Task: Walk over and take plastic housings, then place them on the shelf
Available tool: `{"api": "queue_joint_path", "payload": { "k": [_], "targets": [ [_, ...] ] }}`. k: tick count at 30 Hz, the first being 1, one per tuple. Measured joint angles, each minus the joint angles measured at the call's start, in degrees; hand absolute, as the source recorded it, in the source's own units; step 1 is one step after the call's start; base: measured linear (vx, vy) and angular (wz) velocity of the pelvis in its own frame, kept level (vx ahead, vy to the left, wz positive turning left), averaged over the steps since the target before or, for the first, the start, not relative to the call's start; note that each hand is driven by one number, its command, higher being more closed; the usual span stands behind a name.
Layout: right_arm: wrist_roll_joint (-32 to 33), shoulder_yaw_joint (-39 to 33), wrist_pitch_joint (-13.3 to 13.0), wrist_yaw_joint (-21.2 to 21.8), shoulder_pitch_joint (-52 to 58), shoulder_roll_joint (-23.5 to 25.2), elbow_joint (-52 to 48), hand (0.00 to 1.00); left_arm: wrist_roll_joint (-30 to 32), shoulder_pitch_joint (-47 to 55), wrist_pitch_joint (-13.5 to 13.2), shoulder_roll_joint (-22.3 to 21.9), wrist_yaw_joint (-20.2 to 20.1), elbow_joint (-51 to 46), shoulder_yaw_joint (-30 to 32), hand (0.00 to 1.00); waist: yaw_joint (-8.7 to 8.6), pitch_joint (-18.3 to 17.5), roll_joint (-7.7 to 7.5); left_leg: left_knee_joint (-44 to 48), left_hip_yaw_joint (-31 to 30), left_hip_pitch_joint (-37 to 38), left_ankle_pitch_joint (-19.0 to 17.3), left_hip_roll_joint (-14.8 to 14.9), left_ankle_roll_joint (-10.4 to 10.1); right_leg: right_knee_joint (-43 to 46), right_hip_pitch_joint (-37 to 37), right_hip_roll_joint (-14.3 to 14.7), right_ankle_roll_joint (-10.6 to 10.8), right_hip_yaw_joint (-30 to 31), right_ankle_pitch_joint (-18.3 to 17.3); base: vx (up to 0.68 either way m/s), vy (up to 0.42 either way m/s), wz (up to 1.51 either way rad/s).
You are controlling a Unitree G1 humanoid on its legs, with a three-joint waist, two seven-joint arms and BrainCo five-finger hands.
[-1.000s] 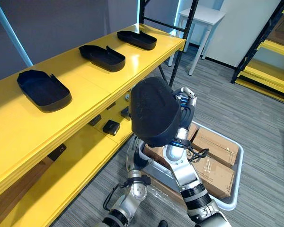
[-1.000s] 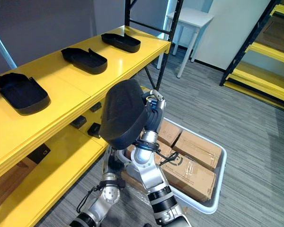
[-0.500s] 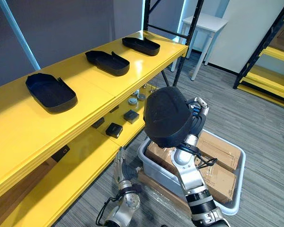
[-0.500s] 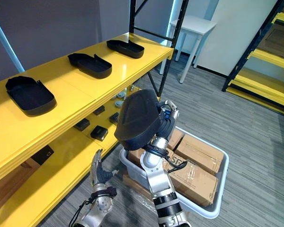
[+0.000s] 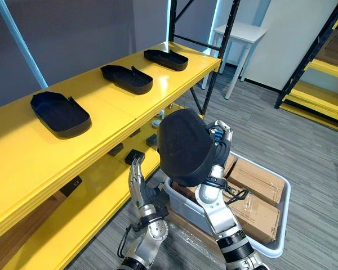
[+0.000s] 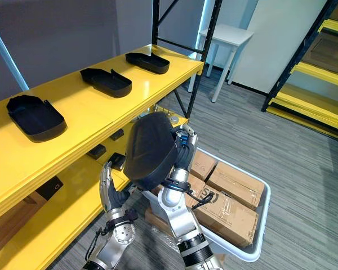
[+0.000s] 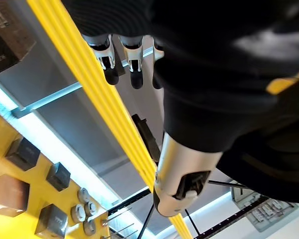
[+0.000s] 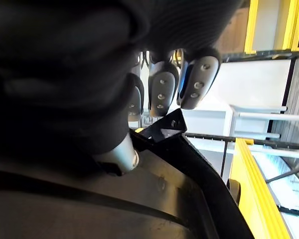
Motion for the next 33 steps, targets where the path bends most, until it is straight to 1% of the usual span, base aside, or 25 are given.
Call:
{"api": "queue_joint_path", "payload": {
  "k": [4, 8, 11, 13, 16, 21, 22, 24, 26, 28, 31, 33],
  "targets": [
    [0.03, 1.48, -0.10, 0.63, 0.64, 0.77, 1.01, 1.00, 0.00, -0.40, 0.20, -0.08, 1.03, -1.72, -0.01, 0.00, -0.03, -0.27, 0.00, 0.00, 0.08, 0.06, -0.01, 0.08, -0.02, 0.00, 0.01, 0.08, -0.04, 0.04, -0.02, 0.00, 0.000, 0.00],
    [0.30, 3.28, -0.11, 1.23, 0.64, 0.91, 1.31, 1.00, 0.32, -1.49, 1.52, -0.14, 2.78, -4.83, 0.46, 0.00, -0.03, -0.32, -0.01, 0.00, 0.17, 0.12, -0.03, 0.09, -0.05, -0.01, 0.01, 0.09, -0.05, 0.08, -0.02, 0.00, 0.000, 0.00],
    [0.68, 4.28, -0.34, 1.72, 0.62, 0.90, 2.56, 1.00, 1.53, -2.84, 2.42, -0.17, 4.16, -7.00, 1.92, 0.00, -0.07, -0.73, -0.01, 0.00, 0.30, 0.17, -0.07, 0.10, -0.11, -0.01, 0.00, 0.10, -0.05, 0.15, -0.03, 0.00, 0.000, 0.00],
    [2.15, 4.46, -0.98, 1.72, 0.56, 0.92, 2.94, 1.00, 2.35, -2.83, 3.28, -0.18, 4.83, -7.74, 2.49, 0.00, -0.04, -1.20, -0.01, 0.00, 0.38, 0.22, -0.14, 0.10, -0.19, -0.01, 0.00, 0.10, -0.08, 0.21, -0.05, 0.00, 0.000, 0.00],
    [2.30, 4.55, -1.30, 1.82, 0.56, 0.93, 2.94, 1.00, 2.35, -2.83, 3.97, -0.22, 5.65, -8.73, 2.58, 0.00, -0.04, -1.44, -0.03, 0.01, 0.38, 0.23, -0.14, 0.11, -0.19, -0.01, 0.01, 0.11, -0.08, 0.21, -0.05, 0.00, 0.000, 0.00],
    [2.50, 4.45, -1.47, 1.92, 0.52, 0.96, 2.95, 1.00, 2.42, -2.77, 4.10, -1.82, 6.41, -12.22, 5.10, 0.00, -0.08, -1.79, 0.03, -0.24, 0.91, 1.06, -0.09, 0.03, -0.12, -0.01, 0.53, 0.13, -0.20, 0.30, -0.17, -0.01, 0.010, -0.02],
    [2.59, 4.40, -1.77, 1.93, 0.48, 0.98, 2.95, 1.00, 2.42, -2.77, 3.97, -1.86, 6.40, -12.85, 5.11, 1.00, -0.09, -1.98, 0.04, -0.24, 0.92, 1.06, -0.10, 0.02, -0.12, -0.01, 0.53, 0.13, -0.22, 0.29, -0.19, -0.03, 0.047, 0.00],
    [4.37, 4.46, -2.69, 2.09, 0.46, 1.00, 2.95, 1.00, 2.32, -2.64, 3.30, -1.87, 5.71, -13.39, 4.97, 1.00, -0.09, -2.18, 0.07, -0.24, 0.92, 1.06, -0.09, 0.00, -0.12, -0.01, 0.53, 0.12, -0.40, 0.27, -0.33, -0.02, 0.034, 0.00],
    [5.81, 4.44, -3.57, 2.40, 0.47, 1.00, 3.02, 1.00, 2.19, -1.87, 1.82, -1.86, 3.46, -14.55, 4.70, 1.00, -0.10, -2.65, 0.10, -0.24, 0.91, 1.06, -0.09, -0.03, -0.11, -0.01, 0.52, 0.10, -0.19, 0.23, -0.54, 0.00, 0.000, 0.00],
    [6.95, 4.48, -3.86, 2.97, 0.46, 1.00, 3.02, 1.00, 1.94, -1.77, 0.79, -1.89, 2.08, -14.79, 4.54, 1.00, -0.10, -2.86, 0.10, -0.24, 0.89, 1.09, -0.09, -0.05, -0.11, -0.01, 0.57, 0.07, -0.22, 0.17, -0.55, 0.00, 0.000, 0.00],
    [9.03, 4.49, -4.40, 3.30, 0.53, 0.94, 3.06, 1.00, -1.41, -1.71, -0.58, -1.17, 0.77, -15.84, 4.13, 1.00, -0.09, -2.90, 0.10, -0.22, 0.69, 1.10, -0.12, 0.00, -0.16, -0.02, 0.70, -0.03, -0.20, 0.07, -0.36, 0.00, 0.000, 0.00],
    [9.21, 4.50, -5.15, 3.85, 0.56, 0.90, 3.06, 1.00, -3.10, -1.67, -0.80, -0.47, -0.80, -16.10, 4.05, 1.00, -0.10, -2.90, 0.10, -0.14, 0.33, 1.10, -0.14, 0.03, -0.19, -0.02, 0.83, -0.02, -0.31, -0.07, -0.28, 0.00, 0.000, 0.04]
  ]
}}
